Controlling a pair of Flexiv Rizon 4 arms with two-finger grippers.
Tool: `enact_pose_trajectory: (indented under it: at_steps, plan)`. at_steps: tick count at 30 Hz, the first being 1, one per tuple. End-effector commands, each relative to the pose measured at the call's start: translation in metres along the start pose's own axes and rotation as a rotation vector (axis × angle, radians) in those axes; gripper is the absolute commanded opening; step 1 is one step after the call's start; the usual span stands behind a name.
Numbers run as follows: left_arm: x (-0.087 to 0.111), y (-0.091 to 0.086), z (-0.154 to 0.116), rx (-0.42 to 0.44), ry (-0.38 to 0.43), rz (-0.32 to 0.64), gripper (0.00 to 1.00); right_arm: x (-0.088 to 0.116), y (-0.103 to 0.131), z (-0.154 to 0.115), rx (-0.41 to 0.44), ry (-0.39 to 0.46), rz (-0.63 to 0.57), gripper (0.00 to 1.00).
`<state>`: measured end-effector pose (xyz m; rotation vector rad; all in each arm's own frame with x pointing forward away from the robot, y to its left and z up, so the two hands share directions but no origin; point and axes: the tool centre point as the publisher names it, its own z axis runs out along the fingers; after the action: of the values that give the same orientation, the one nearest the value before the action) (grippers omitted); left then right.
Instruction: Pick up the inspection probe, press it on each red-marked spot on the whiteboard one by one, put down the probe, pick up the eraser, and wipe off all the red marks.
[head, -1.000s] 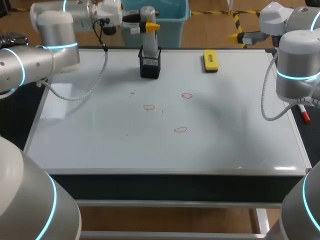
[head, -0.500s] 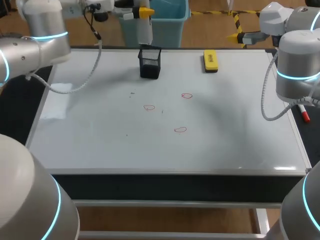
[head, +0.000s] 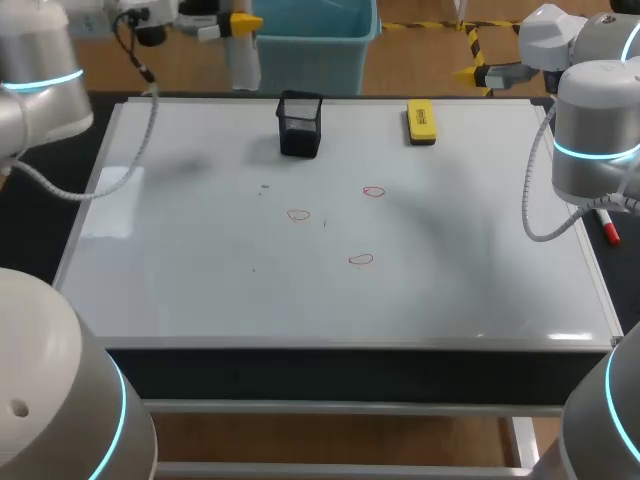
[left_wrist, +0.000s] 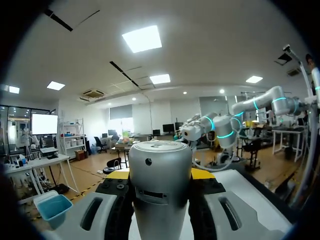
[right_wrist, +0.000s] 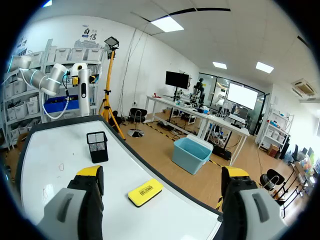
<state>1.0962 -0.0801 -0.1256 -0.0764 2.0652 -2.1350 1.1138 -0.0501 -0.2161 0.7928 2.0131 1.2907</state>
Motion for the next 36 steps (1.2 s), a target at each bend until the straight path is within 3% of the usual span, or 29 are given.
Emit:
enact_pose_trajectory:
  at_steps: [1, 11, 25, 36]
  plan:
    - [0.014, 0.003, -0.027, -0.016, -0.104, -0.005, 0.0, 0.0, 0.0, 0.0, 0.0, 0.0, 0.0, 1.0]
    - [0.021, 0.028, -0.062, -0.039, -0.124, -0.031, 0.0, 0.0, 0.0, 0.0, 0.0, 0.0, 0.0, 1.0]
    - [0.027, 0.064, -0.081, -0.038, -0.136, -0.062, 0.0, 0.0, 0.0, 0.0, 0.0, 0.0, 0.0, 1.0]
    - [0.029, 0.066, -0.086, -0.073, -0.145, -0.057, 0.0, 0.0, 0.0, 0.0, 0.0, 0.0, 0.0, 1.0]
